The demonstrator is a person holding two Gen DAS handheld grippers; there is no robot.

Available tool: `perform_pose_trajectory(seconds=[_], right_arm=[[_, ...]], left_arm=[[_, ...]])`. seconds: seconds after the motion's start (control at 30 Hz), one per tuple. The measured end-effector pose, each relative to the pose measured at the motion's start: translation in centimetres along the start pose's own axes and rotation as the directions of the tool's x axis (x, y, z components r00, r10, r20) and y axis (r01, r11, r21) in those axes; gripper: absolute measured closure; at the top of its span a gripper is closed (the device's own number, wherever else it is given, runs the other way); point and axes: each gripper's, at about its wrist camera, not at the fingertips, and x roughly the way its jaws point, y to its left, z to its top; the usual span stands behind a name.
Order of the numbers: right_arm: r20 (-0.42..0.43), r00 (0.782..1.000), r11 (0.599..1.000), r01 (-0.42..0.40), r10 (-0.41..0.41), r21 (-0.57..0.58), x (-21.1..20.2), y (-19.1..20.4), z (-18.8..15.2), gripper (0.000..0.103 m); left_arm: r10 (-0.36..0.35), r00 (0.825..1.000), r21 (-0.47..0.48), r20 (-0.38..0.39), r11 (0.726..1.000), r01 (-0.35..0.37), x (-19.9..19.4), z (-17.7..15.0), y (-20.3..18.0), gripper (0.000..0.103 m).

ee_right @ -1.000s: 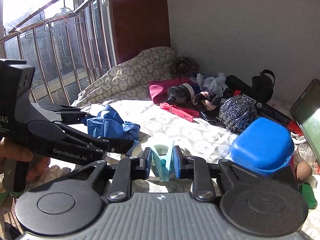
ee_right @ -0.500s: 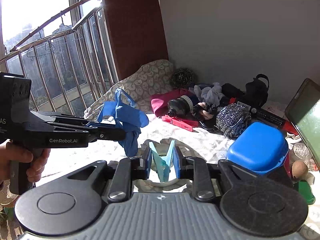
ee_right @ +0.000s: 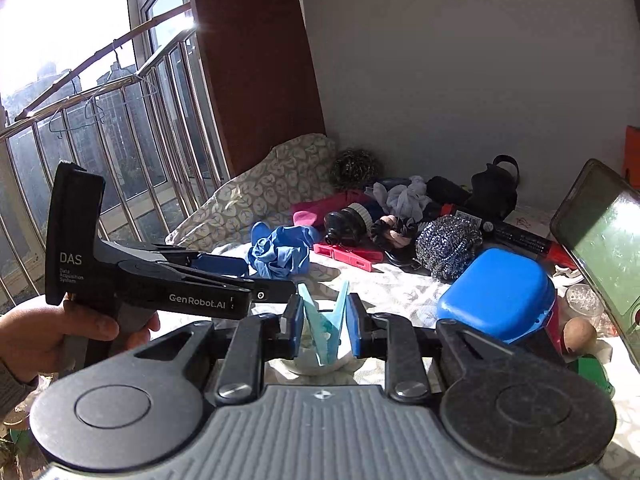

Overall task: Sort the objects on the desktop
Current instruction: 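Lift and carry the glove and clothespin with both tools to the orange box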

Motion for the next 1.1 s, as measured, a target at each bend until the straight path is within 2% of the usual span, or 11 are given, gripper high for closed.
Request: perform_pose_trajectory(seconds=[0.07, 0.13, 0.2, 0.27, 0.4, 0.7, 0.93, 1.1], right_arm=[[0.001, 1.000, 1.000, 0.001, -0.001, 0.005, 0.0, 0.0, -0.1, 0.082], [0.001, 1.000, 1.000, 0.003, -0.003, 0.007, 0.1, -0.1, -0.1, 0.082], [0.004, 1.000, 1.000, 0.005, -0.005, 0.010, 0.2, -0.2, -0.1, 0.082], [0.008, 1.000, 1.000, 0.004, -0.004, 0.011, 0.1, -0.2, 0.0, 0.082], [0.021, 1.000, 1.000, 0.007, -0.007, 0.008, -0.5, -0.4, 0.2, 0.082], [0.072, 0.997, 0.999, 0.038, -0.039, 0.008, -3.6, -1.1, 0.6, 0.082], [0.106, 0.987, 0.992, 0.121, -0.123, 0.027, -7.6, -2.9, 0.2, 0.082], [0.128, 0.970, 0.978, 0.201, -0.206, 0.055, -10.8, -4.8, -0.2, 0.082]], left_arm=[[-0.003, 1.000, -0.023, -0.004, 1.000, 0.002, 0.6, 0.2, 0.4, 0.025], [0.003, 1.000, -0.031, -0.002, 1.000, -0.003, 0.8, 0.4, 0.7, 0.033], [0.005, 1.000, -0.042, 0.010, 0.999, -0.005, 0.6, 0.6, 1.0, 0.071], [-0.030, 0.999, -0.065, 0.013, 0.997, 0.031, 0.1, 0.9, 1.6, 0.076], [-0.020, 0.998, -0.034, 0.059, 0.999, 0.022, -1.7, 1.0, 0.7, 0.077], [-0.124, 0.985, 0.074, 0.123, 0.991, 0.115, -5.0, 2.6, -3.7, 0.077], [-0.244, 0.962, 0.173, 0.124, 0.960, 0.221, -4.2, 3.7, -8.7, 0.077], [-0.343, 0.934, 0.234, 0.104, 0.921, 0.312, -2.9, 4.3, -12.8, 0.077]])
